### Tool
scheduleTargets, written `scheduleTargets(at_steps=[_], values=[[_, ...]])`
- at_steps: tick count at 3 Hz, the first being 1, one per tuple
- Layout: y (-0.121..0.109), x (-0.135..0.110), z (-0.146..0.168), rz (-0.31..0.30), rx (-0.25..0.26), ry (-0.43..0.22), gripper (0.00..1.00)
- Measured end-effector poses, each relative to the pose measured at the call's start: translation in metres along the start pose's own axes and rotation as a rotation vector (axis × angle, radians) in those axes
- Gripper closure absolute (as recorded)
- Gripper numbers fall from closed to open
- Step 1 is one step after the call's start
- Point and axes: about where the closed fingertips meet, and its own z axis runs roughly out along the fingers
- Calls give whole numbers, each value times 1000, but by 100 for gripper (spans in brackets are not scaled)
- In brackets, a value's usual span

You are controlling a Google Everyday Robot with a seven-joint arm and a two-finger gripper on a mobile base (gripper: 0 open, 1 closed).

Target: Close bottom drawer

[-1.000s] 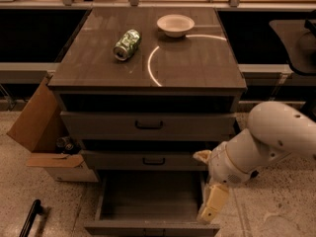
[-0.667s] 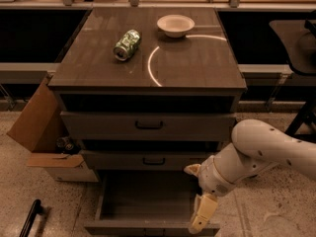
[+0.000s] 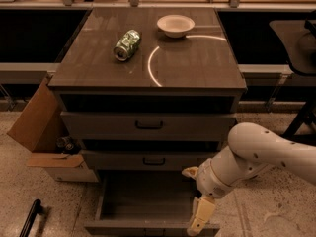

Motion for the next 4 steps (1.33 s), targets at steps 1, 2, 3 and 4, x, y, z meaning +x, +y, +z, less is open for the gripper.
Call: scheduleTargets(at_steps=[1,2,3,4], values=[[-13,19,44,-43,-15,23,0],[-38,40,91,-85,-20,18,0],[-59,63,132,-100,-27,-7,0],[-72,86,162,-85,-29,-80,0]])
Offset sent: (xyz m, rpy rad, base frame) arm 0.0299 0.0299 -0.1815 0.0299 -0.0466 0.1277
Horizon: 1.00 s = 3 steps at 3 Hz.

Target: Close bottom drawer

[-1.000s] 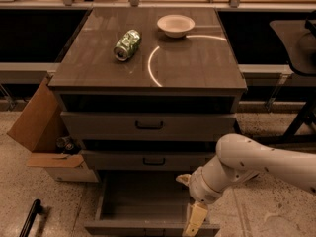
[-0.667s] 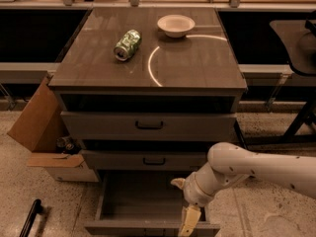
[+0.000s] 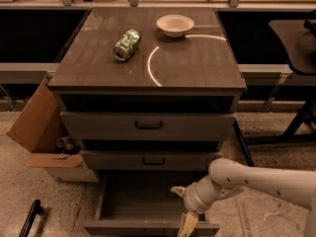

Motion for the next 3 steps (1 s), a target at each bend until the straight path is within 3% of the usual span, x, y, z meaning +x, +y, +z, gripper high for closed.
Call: scheduleTargets(at_steps=[1,2,3], values=[[4,5,10,7,-14,5,0],[2,12,15,12,8,30,0],[-9,46,25,-6,39,77,17]])
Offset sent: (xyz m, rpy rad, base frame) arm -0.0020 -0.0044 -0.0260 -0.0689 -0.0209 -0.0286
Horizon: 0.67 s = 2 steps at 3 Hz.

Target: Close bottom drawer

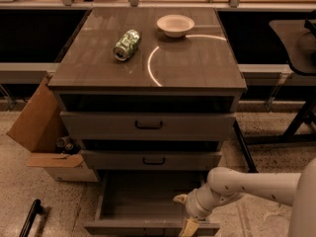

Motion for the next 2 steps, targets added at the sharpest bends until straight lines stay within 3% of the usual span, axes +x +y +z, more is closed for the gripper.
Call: scheduleTargets(at_steps=[2], values=[[-9,56,25,-34,14,35,62]])
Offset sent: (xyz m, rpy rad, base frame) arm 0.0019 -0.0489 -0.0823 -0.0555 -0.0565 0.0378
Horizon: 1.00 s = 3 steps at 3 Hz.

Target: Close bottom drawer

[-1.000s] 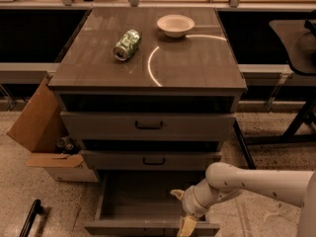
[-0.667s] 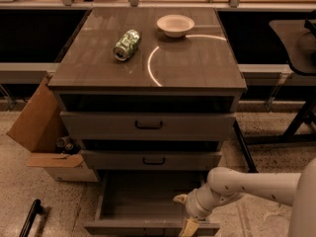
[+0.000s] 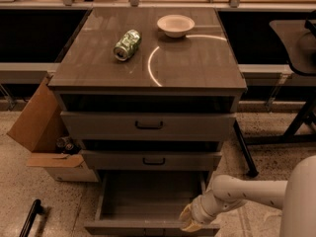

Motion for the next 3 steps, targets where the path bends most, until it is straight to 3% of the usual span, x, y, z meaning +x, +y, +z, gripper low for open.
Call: scheduleTargets(at_steps=[1,2,3], values=[[-2,40,26,48,-5,50,93],[3,66,48,102,-21,62,100],[10,85,70,147,-26,75,100]])
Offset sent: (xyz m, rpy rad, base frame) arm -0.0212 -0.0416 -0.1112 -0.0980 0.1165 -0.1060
